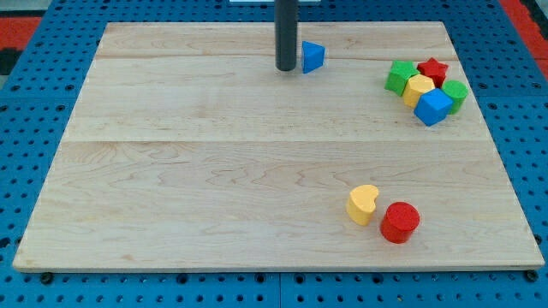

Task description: Push the red circle into the triangle

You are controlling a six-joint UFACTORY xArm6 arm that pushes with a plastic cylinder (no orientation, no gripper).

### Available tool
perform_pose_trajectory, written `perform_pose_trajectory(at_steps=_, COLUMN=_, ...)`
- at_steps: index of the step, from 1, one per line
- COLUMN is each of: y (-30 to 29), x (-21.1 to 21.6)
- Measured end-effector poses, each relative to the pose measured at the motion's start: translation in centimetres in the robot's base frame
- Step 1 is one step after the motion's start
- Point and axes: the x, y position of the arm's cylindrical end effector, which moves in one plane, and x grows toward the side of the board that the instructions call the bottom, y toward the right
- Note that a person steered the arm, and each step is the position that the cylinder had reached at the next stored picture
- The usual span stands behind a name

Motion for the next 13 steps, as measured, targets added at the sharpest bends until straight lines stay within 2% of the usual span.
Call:
perform_pose_trajectory(at_steps=3, y=7.9, x=3.1)
perform_pose_trajectory(at_steps=4, y=8.9, x=3.9)
perform_pose_trajectory(at_steps=6, y=8.0, x=8.1)
perform_pose_trajectory(at_steps=8, y=16.0, x=13.5)
perform_pose_trajectory(at_steps=10, y=19.1, x=23.5)
perform_pose_trajectory(at_steps=11, y=18.6, x=27.6)
perform_pose_trajectory(at_steps=12, y=13.3, x=29.6)
perform_pose_trajectory(at_steps=13, y=9.1, x=28.9)
